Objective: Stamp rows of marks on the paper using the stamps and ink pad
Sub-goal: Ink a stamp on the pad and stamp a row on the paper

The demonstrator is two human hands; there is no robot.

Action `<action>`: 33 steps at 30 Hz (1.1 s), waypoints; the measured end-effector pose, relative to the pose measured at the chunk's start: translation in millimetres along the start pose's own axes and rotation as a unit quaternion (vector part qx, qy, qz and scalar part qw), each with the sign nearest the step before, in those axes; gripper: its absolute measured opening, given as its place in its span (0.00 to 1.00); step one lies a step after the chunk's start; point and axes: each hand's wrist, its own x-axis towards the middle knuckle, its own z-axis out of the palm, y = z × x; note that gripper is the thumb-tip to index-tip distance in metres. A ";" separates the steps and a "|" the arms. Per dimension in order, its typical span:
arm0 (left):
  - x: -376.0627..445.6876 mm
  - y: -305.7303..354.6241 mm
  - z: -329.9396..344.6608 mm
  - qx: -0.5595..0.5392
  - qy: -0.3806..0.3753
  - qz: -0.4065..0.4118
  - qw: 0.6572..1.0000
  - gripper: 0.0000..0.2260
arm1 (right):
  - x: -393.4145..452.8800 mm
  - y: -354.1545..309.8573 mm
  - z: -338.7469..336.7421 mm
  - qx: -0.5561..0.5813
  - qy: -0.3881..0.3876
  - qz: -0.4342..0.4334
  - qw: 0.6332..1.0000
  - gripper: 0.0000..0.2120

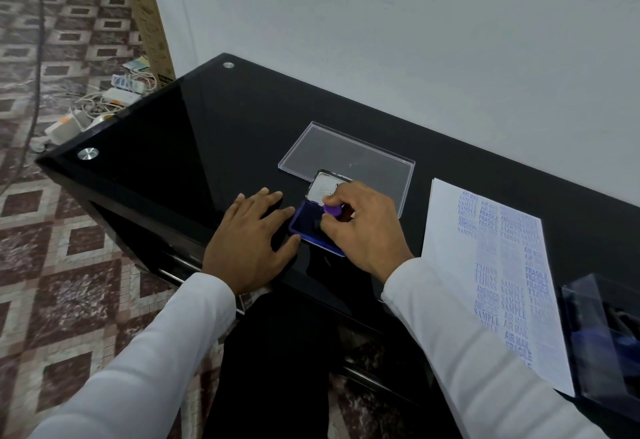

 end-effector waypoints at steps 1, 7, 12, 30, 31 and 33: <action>0.1 -0.2 -0.3 -0.001 -0.001 0.000 1.000 0.30 | -0.4 -0.4 0.4 0.002 0.001 -0.002 1.000 0.07; -1.3 0.4 0.0 -0.005 0.009 0.001 1.000 0.29 | -0.3 1.9 1.5 -0.010 0.006 -0.014 1.000 0.13; -1.0 0.2 -0.2 -0.003 0.006 0.000 1.000 0.29 | -1.9 3.3 0.2 0.000 0.001 -0.009 1.000 0.15; -0.9 0.9 -1.3 -0.003 0.001 -0.009 1.000 0.30 | -2.5 3.7 1.4 0.008 0.008 -0.006 1.000 0.13; -0.7 1.3 -2.0 -0.005 -0.002 -0.009 1.000 0.30 | -2.9 4.0 1.3 0.007 0.008 -0.006 1.000 0.13; 0.6 2.2 -3.5 -0.011 -0.011 -0.009 1.000 0.31 | -2.9 4.3 0.8 0.005 0.008 -0.009 1.000 0.14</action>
